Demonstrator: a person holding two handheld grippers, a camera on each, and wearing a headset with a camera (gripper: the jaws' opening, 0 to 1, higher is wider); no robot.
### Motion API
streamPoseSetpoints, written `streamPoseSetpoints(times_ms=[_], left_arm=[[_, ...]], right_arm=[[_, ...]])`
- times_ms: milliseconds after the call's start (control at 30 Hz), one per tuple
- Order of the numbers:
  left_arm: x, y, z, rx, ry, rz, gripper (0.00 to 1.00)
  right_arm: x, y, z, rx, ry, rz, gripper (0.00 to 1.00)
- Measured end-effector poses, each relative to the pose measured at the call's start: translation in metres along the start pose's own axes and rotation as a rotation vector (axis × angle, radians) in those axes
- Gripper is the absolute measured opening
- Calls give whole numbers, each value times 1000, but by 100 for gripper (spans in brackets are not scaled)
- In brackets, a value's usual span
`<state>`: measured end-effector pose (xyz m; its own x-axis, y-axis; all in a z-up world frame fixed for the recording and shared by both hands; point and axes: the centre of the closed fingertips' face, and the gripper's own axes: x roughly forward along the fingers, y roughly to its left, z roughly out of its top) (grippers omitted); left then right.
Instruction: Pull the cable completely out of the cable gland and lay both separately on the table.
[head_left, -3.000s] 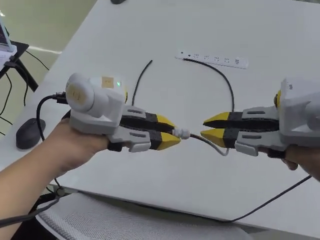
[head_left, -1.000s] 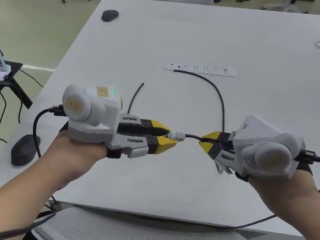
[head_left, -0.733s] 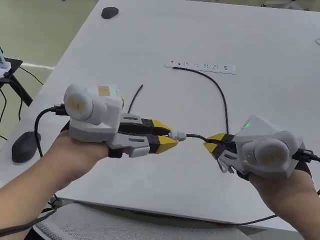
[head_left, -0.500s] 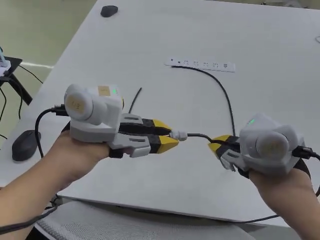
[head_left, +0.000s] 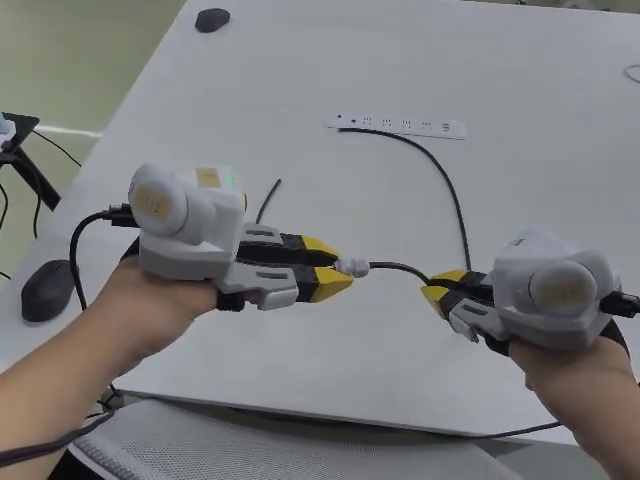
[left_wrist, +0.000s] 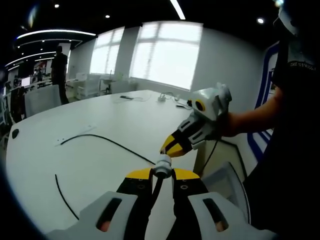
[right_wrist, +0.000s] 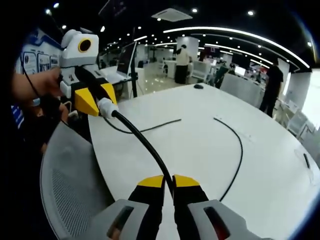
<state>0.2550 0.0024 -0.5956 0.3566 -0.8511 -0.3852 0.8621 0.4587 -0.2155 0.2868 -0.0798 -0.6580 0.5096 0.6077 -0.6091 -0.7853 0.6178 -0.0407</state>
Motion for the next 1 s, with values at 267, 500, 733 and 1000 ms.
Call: streamPoseSetpoints(times_ms=[267,500,733,1000], left_arm=[[0,4,-1,-3,7,6,15],[4,3,-4,3,17,0,15],[9,5,-9,9,37,-5,15],[16,5,-16,32,61,-11,15]], right_arm=[[-12,8,19,-51,-27,20,12],[-15,40,53,-216,-48,108,14],[-2,53,55,-384,-3,108,10],[8,58,48,-460,24,106,3]])
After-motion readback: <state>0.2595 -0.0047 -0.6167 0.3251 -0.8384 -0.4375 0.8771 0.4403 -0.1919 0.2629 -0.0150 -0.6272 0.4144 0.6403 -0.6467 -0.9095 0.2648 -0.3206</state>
